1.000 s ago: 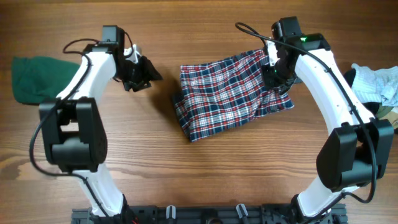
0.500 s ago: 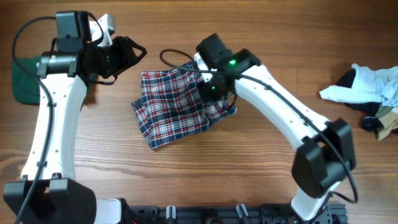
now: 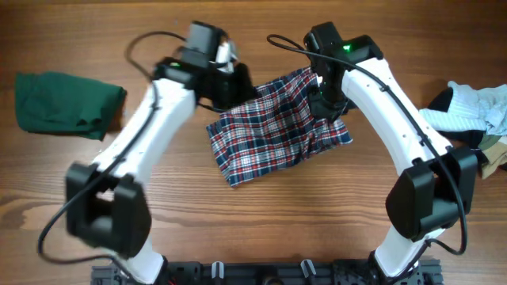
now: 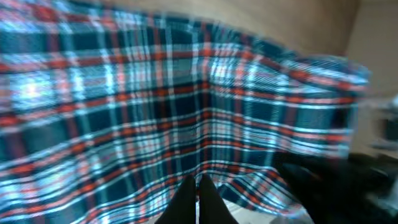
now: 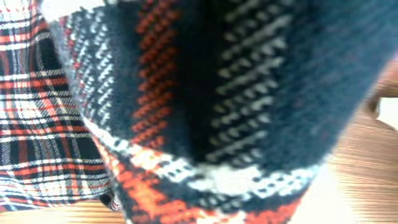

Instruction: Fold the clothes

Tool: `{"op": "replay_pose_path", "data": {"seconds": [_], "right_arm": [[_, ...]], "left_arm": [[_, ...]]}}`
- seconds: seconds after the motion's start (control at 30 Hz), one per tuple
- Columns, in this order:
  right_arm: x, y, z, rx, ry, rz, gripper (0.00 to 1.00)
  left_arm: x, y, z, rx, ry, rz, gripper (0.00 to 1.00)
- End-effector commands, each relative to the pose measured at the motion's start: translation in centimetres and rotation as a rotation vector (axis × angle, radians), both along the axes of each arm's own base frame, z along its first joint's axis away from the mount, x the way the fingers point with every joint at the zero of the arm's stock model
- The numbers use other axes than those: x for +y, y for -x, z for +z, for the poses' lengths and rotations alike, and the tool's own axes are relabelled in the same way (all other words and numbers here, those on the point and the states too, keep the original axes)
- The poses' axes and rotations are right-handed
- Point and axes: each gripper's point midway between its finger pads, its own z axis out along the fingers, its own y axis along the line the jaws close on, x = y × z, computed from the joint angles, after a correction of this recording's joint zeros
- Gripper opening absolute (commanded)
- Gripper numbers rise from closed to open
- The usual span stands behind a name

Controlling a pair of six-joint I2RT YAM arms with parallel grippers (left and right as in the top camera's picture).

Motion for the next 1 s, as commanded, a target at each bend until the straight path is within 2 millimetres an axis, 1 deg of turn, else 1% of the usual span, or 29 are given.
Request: {"op": "replay_pose_path", "data": {"seconds": [0.0, 0.03, 0.07, 0.13, 0.23, 0.27, 0.3, 0.37, 0.4, 0.43, 0.47, 0.5, 0.57, 0.63, 0.7, 0.8, 0.83, 0.87, 0.93, 0.97], "right_arm": [[-1.1, -1.0, 2.9, -0.107, 0.040, -0.077, 0.04], [-1.2, -1.1, 3.3, -0.118, 0.041, -0.106, 0.04], [-1.0, -1.1, 3.9, -0.118, 0.028, -0.107, 0.04], [-1.0, -0.8, 4.6, -0.112, 0.026, -0.102, 0.04], [-0.9, -0.2, 4.5, -0.077, 0.020, -0.075, 0.04], [-0.9, -0.1, 4.5, -0.075, 0.019, -0.074, 0.04], [-0.3, 0.1, 4.4, -0.061, -0.006, -0.057, 0.04], [1.7, 0.8, 4.2, -0.019, -0.097, 0.002, 0.04], [3.4, 1.5, 4.1, 0.005, -0.156, 0.029, 0.04], [4.7, 1.9, 4.1, 0.019, -0.197, 0.065, 0.04], [6.7, 2.3, 4.2, 0.026, -0.257, 0.108, 0.04], [7.8, 2.4, 4.3, 0.020, -0.282, 0.130, 0.04], [9.2, 2.4, 4.4, 0.003, -0.294, 0.151, 0.04], [9.3, 2.5, 4.3, 0.003, -0.297, 0.135, 0.04], [9.4, 2.3, 4.4, -0.004, -0.300, 0.136, 0.04], [9.4, 2.2, 4.3, -0.005, -0.301, 0.136, 0.05], [9.4, 2.2, 4.3, -0.005, -0.300, 0.136, 0.05], [9.4, 2.2, 4.3, -0.005, -0.300, 0.136, 0.05], [9.4, 2.2, 4.3, -0.005, -0.300, 0.136, 0.05], [9.4, 2.2, 4.3, -0.005, -0.300, 0.136, 0.05]], "left_arm": [[-5.8, 1.2, -1.8, 0.129, 0.082, 0.025, 0.04], [-7.1, 1.8, -3.0, 0.161, 0.076, 0.019, 0.04], [-8.0, 2.4, -4.7, 0.199, 0.061, 0.011, 0.04], [-8.8, 3.0, -8.0, 0.254, 0.027, -0.001, 0.04], [-9.3, 2.8, -10.7, 0.289, 0.014, 0.009, 0.04], [-9.5, 2.7, -11.2, 0.287, 0.015, 0.006, 0.04], [-9.9, 2.5, -12.1, 0.280, 0.018, 0.001, 0.04], [-10.7, 1.8, -13.1, 0.252, 0.035, -0.008, 0.04], [-11.3, 1.5, -13.5, 0.230, 0.046, -0.019, 0.04], [-11.5, 1.5, -13.5, 0.221, 0.050, -0.027, 0.04], [-11.5, 1.5, -13.5, 0.217, 0.050, -0.032, 0.04], [-11.6, 1.6, -13.5, 0.210, 0.051, -0.045, 0.04], [-11.7, 2.1, -13.0, 0.238, 0.087, -0.079, 0.05], [-11.6, 2.5, -12.4, 0.216, 0.120, -0.157, 0.09], [-10.5, 2.7, -12.1, 0.231, 0.109, -0.168, 0.15], [-8.9, 2.2, -11.2, 0.216, 0.100, -0.167, 0.24], [-7.8, 1.9, -10.6, 0.212, 0.094, -0.162, 0.31], [-7.1, 1.6, -10.2, 0.215, 0.092, -0.148, 0.33], [-5.6, 1.0, -9.2, 0.203, 0.094, -0.133, 0.35], [-4.8, 0.6, -8.2, 0.183, 0.103, -0.127, 0.35]]}}
